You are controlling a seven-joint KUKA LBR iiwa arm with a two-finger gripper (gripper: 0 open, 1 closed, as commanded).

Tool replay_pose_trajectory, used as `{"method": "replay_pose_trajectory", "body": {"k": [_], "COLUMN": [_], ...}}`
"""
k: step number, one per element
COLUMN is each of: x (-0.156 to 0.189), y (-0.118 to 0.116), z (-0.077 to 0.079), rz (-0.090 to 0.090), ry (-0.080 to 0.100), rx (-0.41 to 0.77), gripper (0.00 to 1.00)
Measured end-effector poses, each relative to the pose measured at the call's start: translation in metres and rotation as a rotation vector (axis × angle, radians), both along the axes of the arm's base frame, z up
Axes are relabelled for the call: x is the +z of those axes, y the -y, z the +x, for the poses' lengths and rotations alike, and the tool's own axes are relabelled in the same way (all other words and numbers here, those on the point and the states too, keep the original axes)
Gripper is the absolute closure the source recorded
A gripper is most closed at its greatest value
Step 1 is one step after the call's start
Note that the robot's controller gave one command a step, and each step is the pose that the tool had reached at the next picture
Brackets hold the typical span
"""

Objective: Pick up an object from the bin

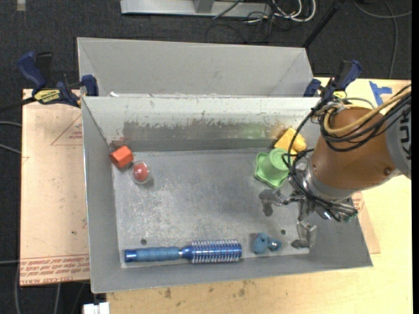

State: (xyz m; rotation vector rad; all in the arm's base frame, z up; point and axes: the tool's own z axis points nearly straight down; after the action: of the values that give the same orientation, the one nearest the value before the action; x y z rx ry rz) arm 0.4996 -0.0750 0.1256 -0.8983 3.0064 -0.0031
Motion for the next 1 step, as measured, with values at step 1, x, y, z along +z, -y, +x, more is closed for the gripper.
{"method": "replay_pose_trajectory", "body": {"k": [1], "x": [-0.0561], "y": [-0.0485], "z": [-0.0053], "rz": [0.003], "ry": [0.004], "rx": [0.143], "gripper": [0.00]}}
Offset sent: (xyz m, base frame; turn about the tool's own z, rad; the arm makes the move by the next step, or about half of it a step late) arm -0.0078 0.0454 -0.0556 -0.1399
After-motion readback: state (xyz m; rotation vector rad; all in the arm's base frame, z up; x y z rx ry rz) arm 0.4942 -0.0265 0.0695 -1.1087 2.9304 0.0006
